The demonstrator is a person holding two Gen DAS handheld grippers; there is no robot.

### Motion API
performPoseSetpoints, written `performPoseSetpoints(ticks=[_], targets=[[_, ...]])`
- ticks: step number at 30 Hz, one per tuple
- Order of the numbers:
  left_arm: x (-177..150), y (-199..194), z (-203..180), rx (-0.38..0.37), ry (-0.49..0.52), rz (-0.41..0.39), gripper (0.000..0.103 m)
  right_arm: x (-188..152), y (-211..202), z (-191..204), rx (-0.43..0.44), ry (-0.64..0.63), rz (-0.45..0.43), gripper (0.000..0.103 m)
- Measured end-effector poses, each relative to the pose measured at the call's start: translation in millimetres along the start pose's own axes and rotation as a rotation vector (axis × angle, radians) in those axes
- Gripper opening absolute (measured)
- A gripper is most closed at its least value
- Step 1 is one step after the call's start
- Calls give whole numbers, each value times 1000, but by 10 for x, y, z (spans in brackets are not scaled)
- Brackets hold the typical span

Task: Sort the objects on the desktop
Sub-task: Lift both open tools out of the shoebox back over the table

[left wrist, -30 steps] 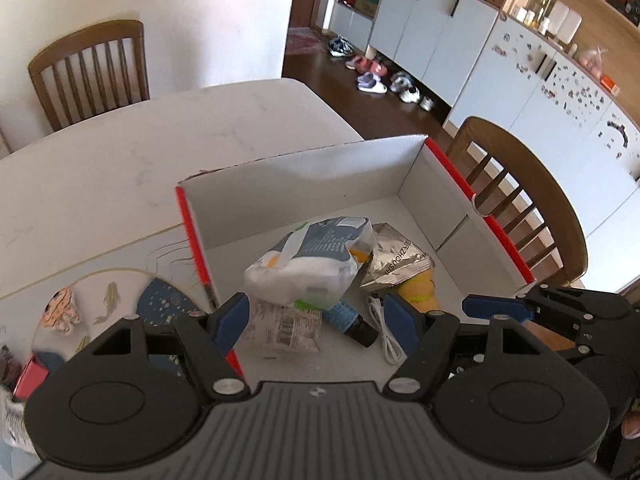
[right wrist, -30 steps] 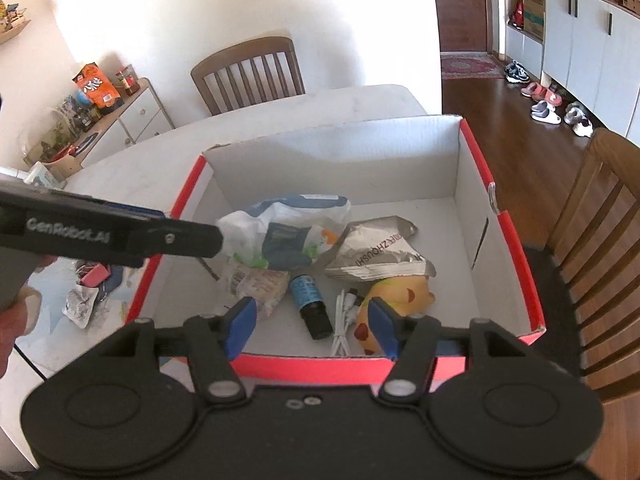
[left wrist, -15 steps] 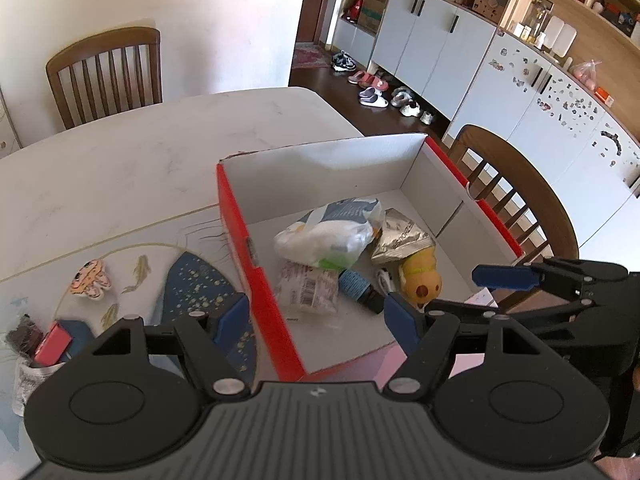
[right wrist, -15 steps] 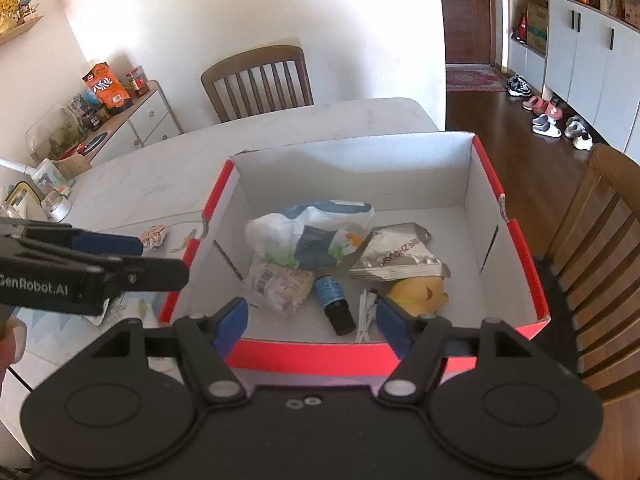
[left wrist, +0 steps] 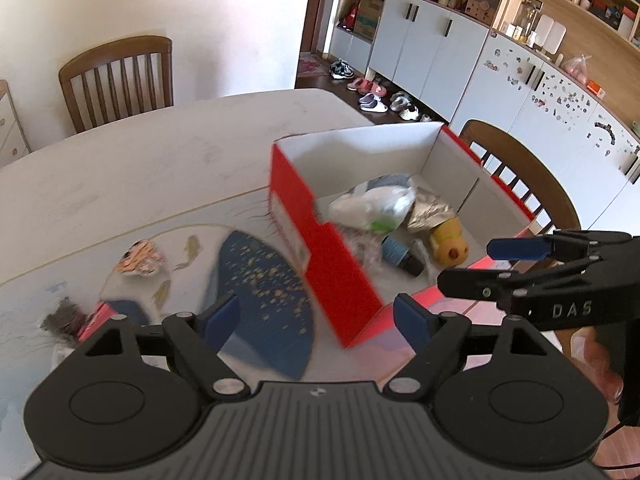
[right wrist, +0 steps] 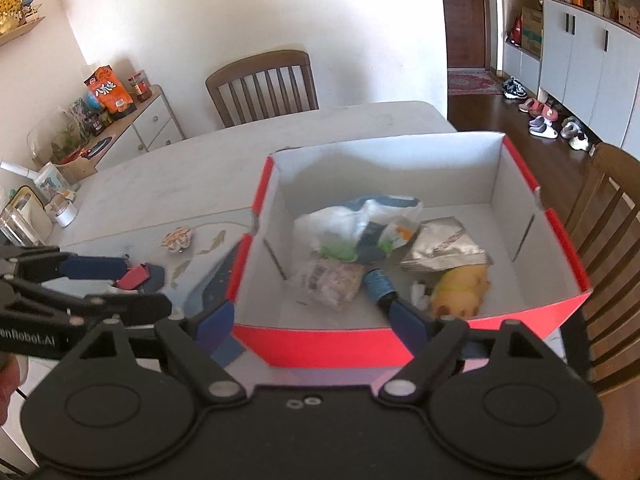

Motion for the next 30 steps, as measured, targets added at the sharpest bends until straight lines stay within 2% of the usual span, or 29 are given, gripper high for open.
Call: performPoseSetpoints(ticks=[1, 6, 12, 20, 30], targets=[[-29, -18, 52, 1, -1, -2, 84, -7, 14, 48, 2, 0, -1, 87], [-187, -107, 358, 28, -11, -18, 99, -10, 104, 345, 0, -8, 3, 87], [-379, -193, 704, 49, -10, -30, 101, 19, 231, 670, -3, -14, 10, 87], [-654, -227, 1230, 64, -67, -22, 103, 53, 440, 1091, 3, -30, 30, 87], [-963, -151, 1673, 89, -101, -5, 103, 116, 726, 1450, -12, -42, 51, 87]])
Point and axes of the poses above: each gripper's, at about its wrist camera, not at the fingertips, and y roughly the way its jaws point, z to its left, x to its top, the point moved 5 cm from there along y, roughly the way its jaws point, and after that the axes turned 9 degrees about z, right-handed, at the moved point
